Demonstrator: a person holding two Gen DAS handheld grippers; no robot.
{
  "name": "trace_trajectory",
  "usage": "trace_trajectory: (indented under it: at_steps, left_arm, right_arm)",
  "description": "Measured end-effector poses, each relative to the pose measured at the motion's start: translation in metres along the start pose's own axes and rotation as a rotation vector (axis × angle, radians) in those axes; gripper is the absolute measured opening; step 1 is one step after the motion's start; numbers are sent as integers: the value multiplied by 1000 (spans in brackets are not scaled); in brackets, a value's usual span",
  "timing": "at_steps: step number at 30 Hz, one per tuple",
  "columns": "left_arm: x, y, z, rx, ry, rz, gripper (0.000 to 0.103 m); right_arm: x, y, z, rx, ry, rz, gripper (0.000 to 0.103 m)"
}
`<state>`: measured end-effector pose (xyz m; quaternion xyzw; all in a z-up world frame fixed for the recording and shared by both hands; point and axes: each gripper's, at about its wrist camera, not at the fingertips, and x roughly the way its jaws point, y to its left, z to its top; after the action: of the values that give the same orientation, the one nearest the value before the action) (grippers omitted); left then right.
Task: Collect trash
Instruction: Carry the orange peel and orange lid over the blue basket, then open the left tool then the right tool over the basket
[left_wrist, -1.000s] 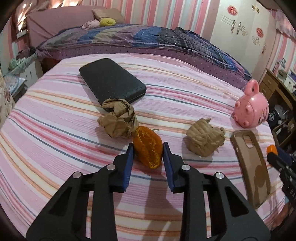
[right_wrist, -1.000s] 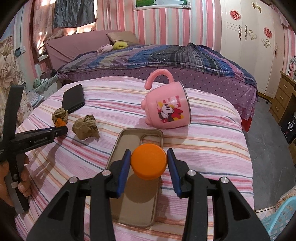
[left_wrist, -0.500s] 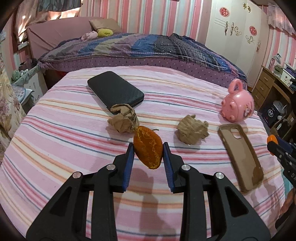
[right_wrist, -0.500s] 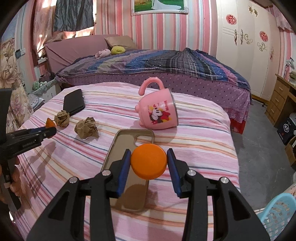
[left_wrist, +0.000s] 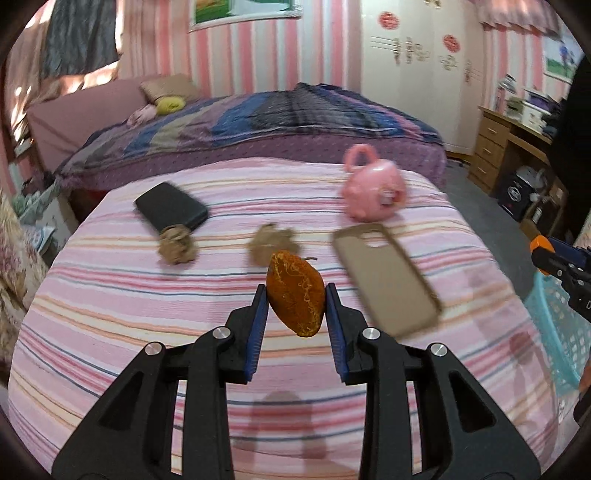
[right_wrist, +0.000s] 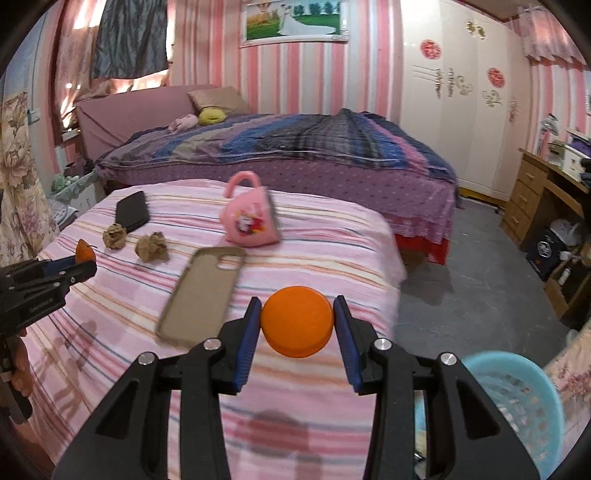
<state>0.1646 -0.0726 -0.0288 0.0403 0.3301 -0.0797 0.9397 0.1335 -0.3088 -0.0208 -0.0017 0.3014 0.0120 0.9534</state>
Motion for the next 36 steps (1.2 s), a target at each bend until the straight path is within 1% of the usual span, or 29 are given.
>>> trace_trajectory:
  at_steps: [2,4,8,9,10,11,14,18,22,27,29,32,34,36]
  left_arm:
    - [-6,-21,-1,11,-4,-32,30]
    - [-12,-45,-4,11,-6,-82,30]
    - [-17,-95,-11,55,-9,-132,30]
    - [-17,-106,-12,65,-8,-141,30]
    - [-16,-123,-13,70,-4,-161,30]
    - [-16,-133,-14,70,-1,-176,30]
    - [-18,-169,-15,78,-5,-221,30]
    - [-22,-217,-18,109,-18,-267,30]
    - [-20,-254,-24,123,-6,-310,30]
    - [-20,-286,-31,146,13,-351,30]
    - [-21,-298,-33,169,4,-365,30]
    - [-21,-310,-34,186,2,-372,32]
    - [-22,-312,-33,185,1,-372,44]
    - [-26,-309,-32,181,-21,-351,71]
  right_arm:
    - [-11,-18,-10,28,5,-26,40]
    - [-24,-41,-18,46,7,-79,40]
    - [-49,-85,-31,101,-15,-155,40]
    - [-49,-90,-32,103,-15,-163,40]
    - [-55,-105,-38,113,-14,-193,40]
    - [-55,-107,-39,115,-13,-195,40]
    - [-62,-137,-50,143,-10,-233,40]
    - [-70,-164,-60,159,-9,-256,40]
    - [-80,-195,-73,188,-13,-267,40]
    - [-84,-218,-85,225,-9,-275,40]
    - [-88,-229,-90,260,-16,-269,40]
    - [-89,-233,-93,276,-28,-264,40]
    - [-88,-234,-94,277,-30,-261,40]
    - [-88,-233,-95,276,-30,-260,40]
